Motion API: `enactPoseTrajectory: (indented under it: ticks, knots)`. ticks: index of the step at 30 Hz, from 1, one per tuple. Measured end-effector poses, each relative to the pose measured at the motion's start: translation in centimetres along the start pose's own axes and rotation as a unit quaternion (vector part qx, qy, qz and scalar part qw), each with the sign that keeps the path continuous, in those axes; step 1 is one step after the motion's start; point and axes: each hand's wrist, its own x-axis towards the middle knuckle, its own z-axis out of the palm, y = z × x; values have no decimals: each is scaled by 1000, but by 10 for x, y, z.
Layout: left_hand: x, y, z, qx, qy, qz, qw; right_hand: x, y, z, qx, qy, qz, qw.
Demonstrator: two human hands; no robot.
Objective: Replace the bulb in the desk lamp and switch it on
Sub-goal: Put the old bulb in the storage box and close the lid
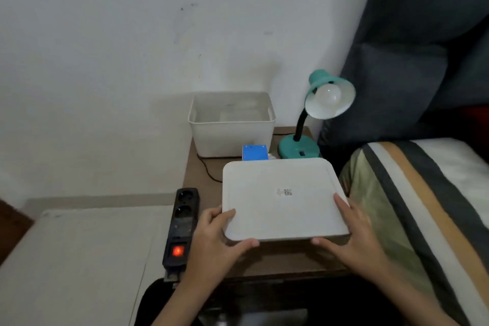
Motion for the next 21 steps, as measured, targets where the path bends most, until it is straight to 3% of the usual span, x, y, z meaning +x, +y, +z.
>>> enactPoseTrajectory:
  ticks: [13,21]
  knots:
    - [-46,1,75,65,-128,-29,989,-54,90,7,-18,-67,74,995]
    - [-45,-6,84,116,-156,-26,981,-51,96,16,-102,-73,63,990]
